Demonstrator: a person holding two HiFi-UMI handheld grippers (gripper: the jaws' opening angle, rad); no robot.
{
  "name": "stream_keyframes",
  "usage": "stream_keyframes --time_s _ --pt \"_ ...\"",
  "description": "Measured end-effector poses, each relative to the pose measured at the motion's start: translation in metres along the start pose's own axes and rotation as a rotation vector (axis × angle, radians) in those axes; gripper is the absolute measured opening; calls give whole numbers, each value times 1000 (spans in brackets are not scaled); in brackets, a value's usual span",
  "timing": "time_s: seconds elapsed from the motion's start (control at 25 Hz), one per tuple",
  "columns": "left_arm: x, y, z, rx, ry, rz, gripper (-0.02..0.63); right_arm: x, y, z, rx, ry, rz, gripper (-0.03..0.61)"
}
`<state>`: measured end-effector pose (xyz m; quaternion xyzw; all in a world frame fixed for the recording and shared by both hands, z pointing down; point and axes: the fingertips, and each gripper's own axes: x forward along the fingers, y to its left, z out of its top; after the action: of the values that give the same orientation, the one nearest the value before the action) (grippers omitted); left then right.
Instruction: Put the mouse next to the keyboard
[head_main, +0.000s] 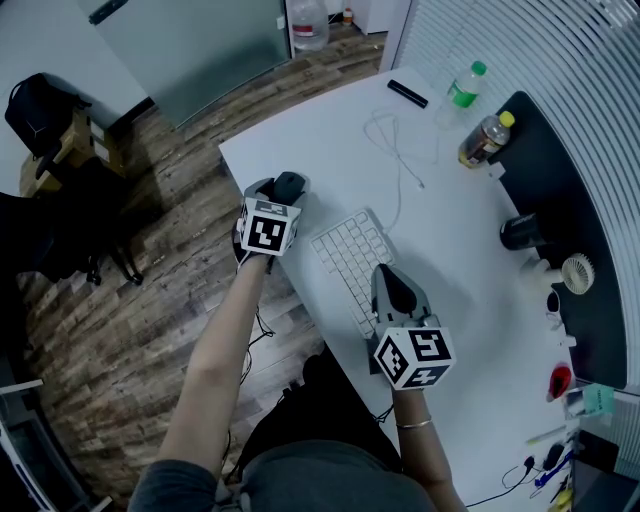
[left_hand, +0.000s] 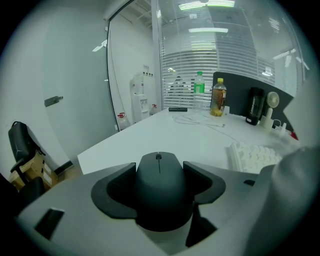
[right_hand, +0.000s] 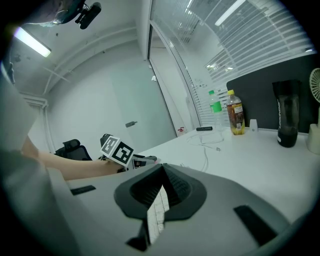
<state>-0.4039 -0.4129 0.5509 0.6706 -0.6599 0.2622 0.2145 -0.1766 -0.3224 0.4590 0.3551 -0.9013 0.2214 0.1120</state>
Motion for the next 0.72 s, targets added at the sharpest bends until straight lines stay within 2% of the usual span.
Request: stream_keyframes --time_s 0.72 --pt "-122 -46 6 55 -120 -22 306 -63 44 -8 -43 -60 -10 5"
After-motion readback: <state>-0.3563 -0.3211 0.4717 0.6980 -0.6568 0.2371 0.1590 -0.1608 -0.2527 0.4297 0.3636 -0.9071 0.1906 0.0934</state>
